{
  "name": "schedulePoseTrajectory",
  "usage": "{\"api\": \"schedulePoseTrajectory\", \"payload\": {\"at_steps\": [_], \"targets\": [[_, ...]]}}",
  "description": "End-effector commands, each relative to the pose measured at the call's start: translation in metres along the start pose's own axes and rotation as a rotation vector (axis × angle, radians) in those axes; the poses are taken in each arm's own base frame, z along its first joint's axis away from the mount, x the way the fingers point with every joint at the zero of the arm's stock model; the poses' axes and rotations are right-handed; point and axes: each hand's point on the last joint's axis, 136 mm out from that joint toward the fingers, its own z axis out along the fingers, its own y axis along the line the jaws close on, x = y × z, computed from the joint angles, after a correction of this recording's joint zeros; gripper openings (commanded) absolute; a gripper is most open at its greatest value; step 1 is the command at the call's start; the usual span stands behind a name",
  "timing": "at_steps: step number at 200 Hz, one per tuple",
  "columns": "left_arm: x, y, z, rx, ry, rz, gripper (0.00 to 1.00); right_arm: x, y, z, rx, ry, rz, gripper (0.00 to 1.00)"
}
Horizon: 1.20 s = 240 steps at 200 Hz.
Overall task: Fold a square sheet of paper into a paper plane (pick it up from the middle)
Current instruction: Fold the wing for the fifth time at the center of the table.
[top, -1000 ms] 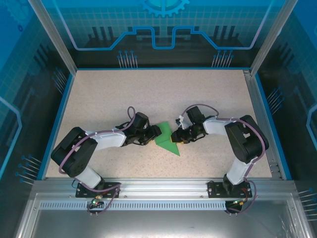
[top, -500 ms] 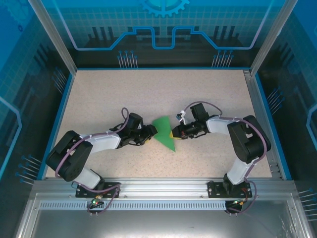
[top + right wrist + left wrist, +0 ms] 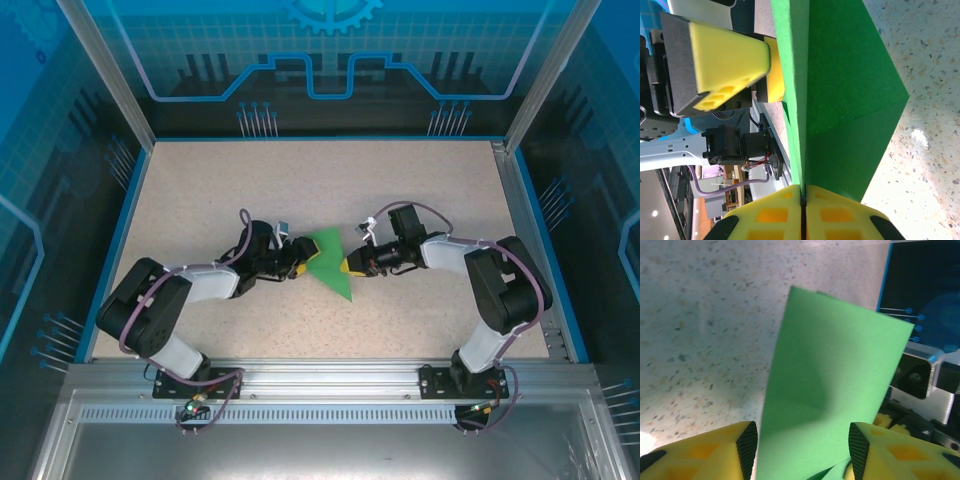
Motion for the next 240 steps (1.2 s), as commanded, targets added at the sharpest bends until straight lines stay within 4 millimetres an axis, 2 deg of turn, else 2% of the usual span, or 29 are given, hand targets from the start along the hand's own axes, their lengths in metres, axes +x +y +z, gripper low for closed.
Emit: {"api": "schedulePoseTrajectory", "payload": {"at_steps": [1,79,115,153,185,222,240], "targets": [[0.001,-0.004,-0.002,0.061,0.032,0.004,0.53,0.006,0.002,-0.003,-0.033,0.027,0.006,0.09],[0.002,0.007,-0.005,0.021,0.04,0.027,0.33,0.004,-0.023,0.008,-0.008,0.066,0.062,0.14],[0.003,0.016,-0.002,-0.004,0.045,0.021,0.24,0.006,-0.035,0.014,0.019,0.078,0.086,0.16],[0.007,0.031,0.003,-0.039,0.057,-0.002,0.11,0.007,-0.046,0.017,0.056,0.078,0.106,0.2],[0.01,0.047,0.008,-0.097,0.057,-0.021,0.01,0.009,-0.056,0.012,0.149,0.059,0.112,0.29],[0.014,0.049,0.014,-0.13,0.075,-0.025,0.0,0.012,-0.064,-0.006,0.305,0.0,0.089,0.48],[0.015,0.046,0.016,-0.138,0.08,-0.015,0.0,0.012,-0.066,-0.018,0.392,-0.039,0.064,0.51]]}}
